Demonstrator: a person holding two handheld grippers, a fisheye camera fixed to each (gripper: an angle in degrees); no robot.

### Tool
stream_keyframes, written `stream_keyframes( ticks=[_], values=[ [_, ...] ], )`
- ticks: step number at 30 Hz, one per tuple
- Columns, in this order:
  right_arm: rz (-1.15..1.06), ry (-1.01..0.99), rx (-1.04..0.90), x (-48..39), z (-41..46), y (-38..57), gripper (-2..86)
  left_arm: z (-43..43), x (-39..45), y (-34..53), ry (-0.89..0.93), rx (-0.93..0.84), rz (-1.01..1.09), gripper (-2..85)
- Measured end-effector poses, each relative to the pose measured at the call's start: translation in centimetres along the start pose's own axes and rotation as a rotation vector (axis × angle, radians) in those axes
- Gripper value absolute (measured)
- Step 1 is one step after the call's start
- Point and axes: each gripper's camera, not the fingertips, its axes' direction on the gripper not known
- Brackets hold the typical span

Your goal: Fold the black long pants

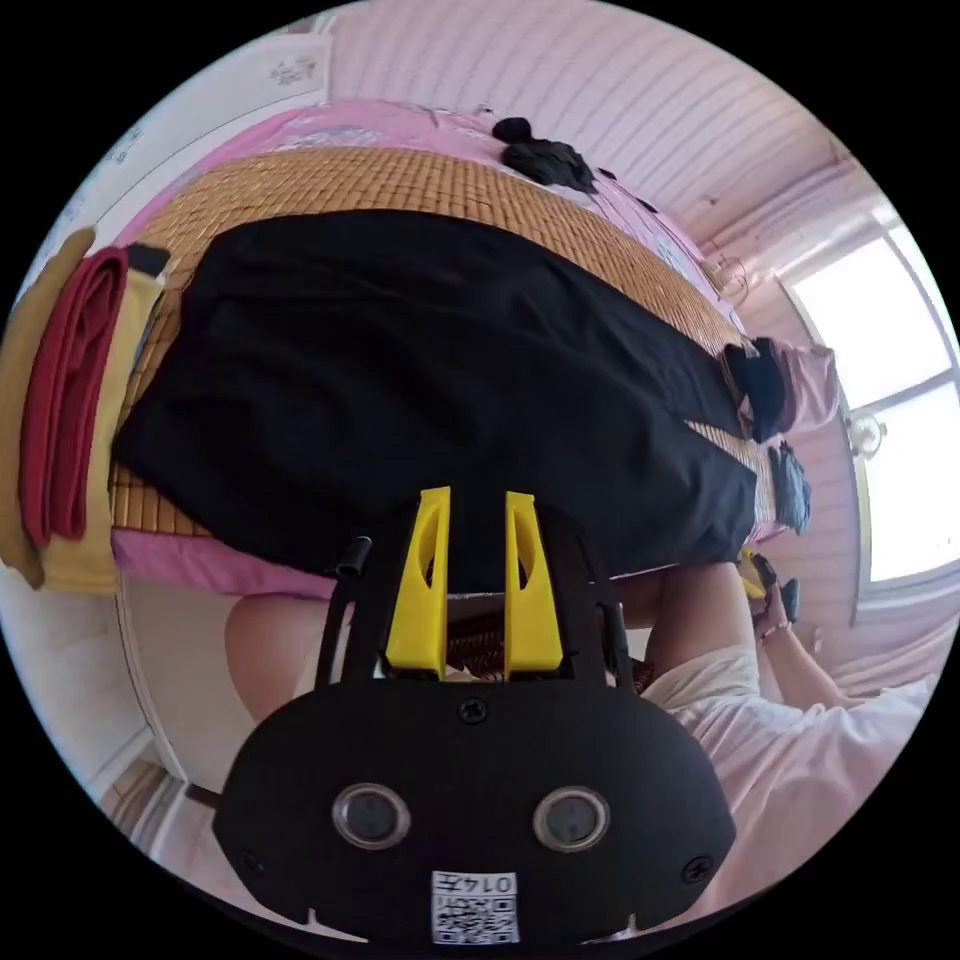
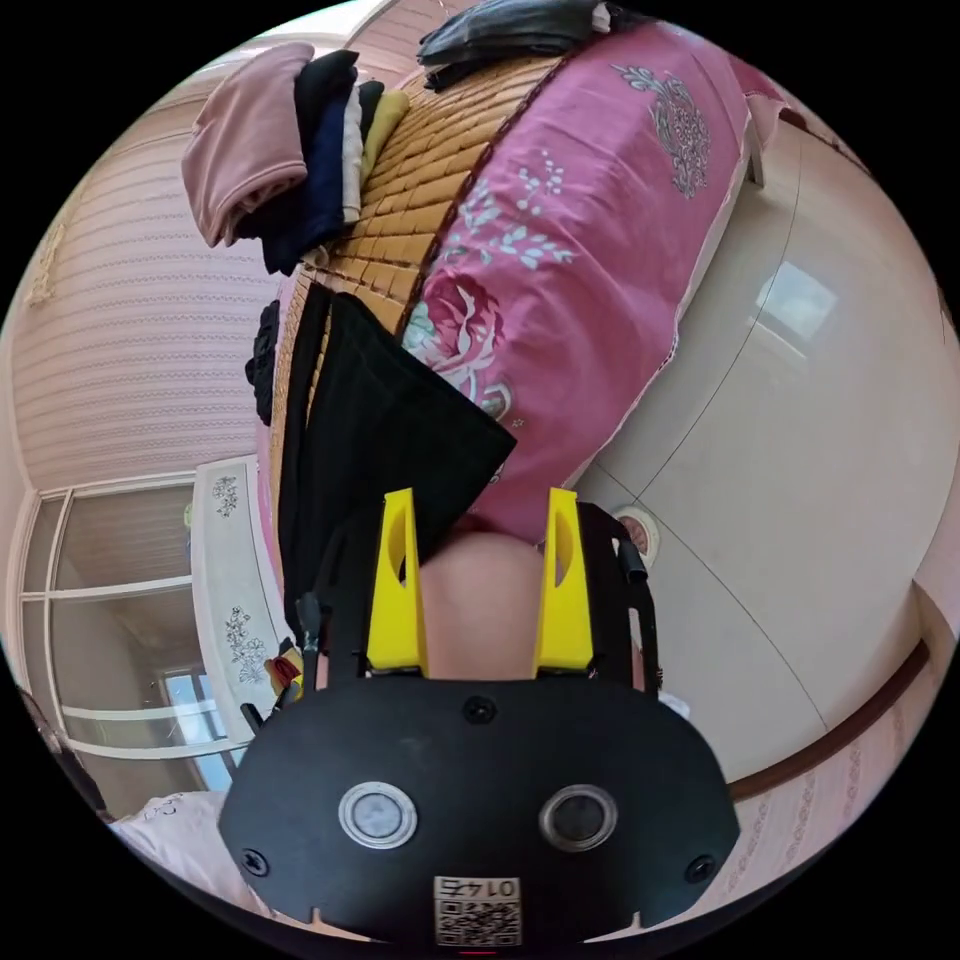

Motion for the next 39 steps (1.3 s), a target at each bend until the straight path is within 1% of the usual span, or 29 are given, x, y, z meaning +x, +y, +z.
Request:
stream_keyframes(
  ticks=[1, 2, 3, 5, 8, 9, 13, 16, 18, 21, 22, 23, 25, 26, 31, 36, 39],
  values=[
    [0.014, -0.007, -0.054, 0.1, 0.8, -0.4, 15.8, -0.6, -1.1, 0.4, 0.008, 0.016, -0.042, 8.2],
    [0.024, -0.028, -0.112, -0.1, 1.3, -1.0, 13.0, -1.6, -3.0, 1.1, 0.002, 0.044, -0.101, 7.9],
    [0.022, -0.032, -0.123, -0.5, 1.3, -1.1, 11.7, -2.5, -4.6, 1.9, -0.037, 0.064, -0.137, 7.6],
    [-0.079, 0.024, -0.077, -3.1, 0.2, -1.3, 6.1, -3.7, -6.8, 2.8, -0.092, 0.078, -0.192, 7.7],
    [-0.128, 0.115, -0.064, -5.7, -1.3, -1.2, 2.0, -4.9, -10.7, 4.1, -0.073, 0.095, -0.342, 8.3],
    [-0.129, 0.118, -0.052, -6.1, -1.7, -1.2, 1.7, -5.4, -12.0, 4.5, -0.063, 0.107, -0.396, 8.5],
    [-0.139, 0.086, 0.058, -8.4, -5.2, -0.6, 0.5, -7.3, -14.4, 4.3, -0.076, 0.188, -0.47, 8.9],
    [-0.153, 0.116, 0.052, -9.9, -6.2, -0.1, 0.3, -8.3, -16.3, 3.4, -0.047, 0.259, -0.537, 10.7],
    [-0.154, 0.141, 0.042, -10.8, -6.5, 0.2, 0.3, -8.2, -17.7, 2.7, 0.008, 0.295, -0.591, 10.8],
    [-0.168, 0.168, 0.037, -12.6, -6.9, 0.8, 0.2, -6.9, -18.3, 1.7, 0.05, 0.259, -0.602, 8.6],
    [-0.178, 0.181, 0.035, -13.3, -7.1, 0.9, 0.2, -6.5, -18.3, 1.5, 0.061, 0.235, -0.598, 6.7],
    [-0.189, 0.191, 0.036, -14.1, -7.2, 1.1, 0.2, -6.9, -18.2, 1.6, 0.015, 0.226, -0.617, 3.1],
    [-0.204, 0.206, 0.046, -15.1, -7.4, 1.3, 0.2, -7.4, -18.4, 1.5, 0.053, 0.193, -0.559, 0.3],
    [-0.213, 0.215, 0.046, -15.8, -7.5, 1.4, 0.2, -8.2, -18.7, 1.9, 0.062, 0.19, -0.55, -0.2],
    [-0.273, 0.288, 0.028, -18.4, -7.2, 2.3, 0.3, -12.7, -19.6, 6.2, 0.094, 0.286, -0.508, -0.9],
    [-0.33, 0.336, 0.002, -20.9, -6.5, 3.6, 0.3, -15.1, -19.1, 10.4, 0.008, 0.256, -0.461, -1.0],
    [-0.382, 0.345, 0.026, -23.4, -6.7, 3.9, 0.2, -16.3, -18.3, 11.3, 0.008, 0.296, -0.448, -1.0]
  ],
)
